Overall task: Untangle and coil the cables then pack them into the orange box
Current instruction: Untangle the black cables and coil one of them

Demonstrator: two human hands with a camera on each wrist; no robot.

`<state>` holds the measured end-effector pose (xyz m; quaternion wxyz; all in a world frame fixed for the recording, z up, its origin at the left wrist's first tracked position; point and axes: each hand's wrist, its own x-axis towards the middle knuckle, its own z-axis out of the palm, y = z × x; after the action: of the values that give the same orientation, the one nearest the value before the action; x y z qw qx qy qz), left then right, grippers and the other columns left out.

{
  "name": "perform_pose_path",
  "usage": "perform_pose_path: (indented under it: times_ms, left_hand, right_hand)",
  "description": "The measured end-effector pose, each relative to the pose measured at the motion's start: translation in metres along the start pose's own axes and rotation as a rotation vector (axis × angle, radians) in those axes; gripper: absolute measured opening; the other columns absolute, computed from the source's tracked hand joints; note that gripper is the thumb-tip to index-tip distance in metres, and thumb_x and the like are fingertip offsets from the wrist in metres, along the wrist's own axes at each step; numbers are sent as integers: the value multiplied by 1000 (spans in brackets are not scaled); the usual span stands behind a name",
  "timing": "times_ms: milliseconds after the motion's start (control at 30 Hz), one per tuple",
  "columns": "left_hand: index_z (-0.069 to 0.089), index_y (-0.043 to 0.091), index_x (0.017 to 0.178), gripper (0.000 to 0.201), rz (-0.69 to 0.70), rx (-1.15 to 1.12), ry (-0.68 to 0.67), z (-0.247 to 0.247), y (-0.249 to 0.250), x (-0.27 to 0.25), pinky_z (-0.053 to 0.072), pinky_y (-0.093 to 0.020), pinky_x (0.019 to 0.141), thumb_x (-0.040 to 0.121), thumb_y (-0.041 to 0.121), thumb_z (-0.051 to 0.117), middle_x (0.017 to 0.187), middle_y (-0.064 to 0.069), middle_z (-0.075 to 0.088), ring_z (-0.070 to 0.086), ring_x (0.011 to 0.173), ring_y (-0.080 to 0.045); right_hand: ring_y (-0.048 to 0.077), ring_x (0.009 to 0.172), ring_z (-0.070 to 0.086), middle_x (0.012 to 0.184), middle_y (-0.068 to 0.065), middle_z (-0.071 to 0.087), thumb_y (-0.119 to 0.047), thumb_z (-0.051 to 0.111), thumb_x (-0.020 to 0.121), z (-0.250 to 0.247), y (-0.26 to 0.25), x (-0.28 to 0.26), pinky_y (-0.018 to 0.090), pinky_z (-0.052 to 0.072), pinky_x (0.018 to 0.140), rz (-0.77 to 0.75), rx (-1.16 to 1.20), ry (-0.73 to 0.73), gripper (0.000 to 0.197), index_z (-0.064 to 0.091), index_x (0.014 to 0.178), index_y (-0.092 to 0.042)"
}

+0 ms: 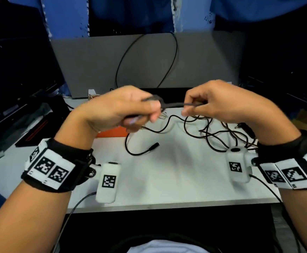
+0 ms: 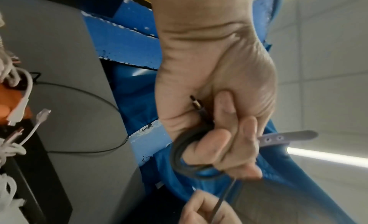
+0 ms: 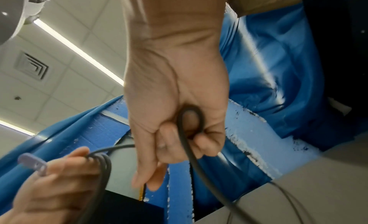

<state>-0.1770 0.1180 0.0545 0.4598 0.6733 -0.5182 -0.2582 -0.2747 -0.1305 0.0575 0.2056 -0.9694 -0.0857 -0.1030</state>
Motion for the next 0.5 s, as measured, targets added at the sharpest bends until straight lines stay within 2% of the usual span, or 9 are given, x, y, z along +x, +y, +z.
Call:
perform_pose_path:
  times_ms: [100,167,233,300,367,400,433,467,500]
  left_hand:
    - [61,15,77,25,210,-299,198,-11,2,-2,37,-21,43,99,26,54,45,10,38,31,35,-4]
    - [59,19,79,27,346,-526,252,-26,5,-6,37,-18,43,100,28,46,45,12,40,28,33,-1]
    - [57,18,83,30,436,-669,270,-44,8,-13,34,-17,45,104,27,38,45,9,43,28,32,-5]
    - [55,18,85,34,409,-674,335,-55,7,-18,33,-18,47,108,26,32,45,9,43,30,32,-5]
    - [52,19,84,35,305,-610,445,-52,3,-14,35,-18,48,110,27,29,45,9,41,31,31,-5]
    - [51,19,84,34,251,-571,498,-47,1,-9,37,-18,50,110,27,30,45,10,39,30,32,-5]
    - [51,18,84,33,201,-532,549,-40,-1,-3,40,-20,52,110,26,32,46,10,38,31,33,-4]
    - [52,16,84,32,159,-495,591,-31,-3,5,43,-21,55,109,25,34,47,9,39,34,35,-7]
    - [52,14,85,31,125,-465,615,-22,-5,13,46,-24,57,109,23,36,49,7,42,38,38,-10]
  right_hand:
    - [8,48,37,56,-1,46,-54,65,94,-10,19,2,30,32,51,44,-47,173,34,68,75,-25]
    - [7,47,38,55,-3,48,-52,61,98,-14,36,6,30,33,52,72,-12,312,40,67,76,-19]
    - [9,52,43,59,-4,50,-51,53,103,-18,56,9,32,35,55,122,25,431,46,65,77,-15]
    - [22,62,50,64,-2,54,-53,47,105,-22,74,6,35,37,61,196,-7,467,48,65,80,-16]
    - [26,74,58,74,-2,61,-54,53,102,-23,86,5,35,41,68,278,-79,406,39,65,91,-19]
    - [25,84,62,85,-1,65,-55,60,97,-22,87,5,36,45,75,332,-111,332,33,64,103,-22]
    - [26,99,63,103,3,67,-57,68,90,-21,84,4,39,48,86,379,-149,227,44,59,121,-27]
    - [28,120,58,128,7,63,-60,73,83,-19,81,4,44,46,102,392,-187,122,69,47,141,-34]
    - [30,140,45,150,8,48,-64,74,79,-16,77,5,48,37,115,369,-204,65,91,28,154,-42]
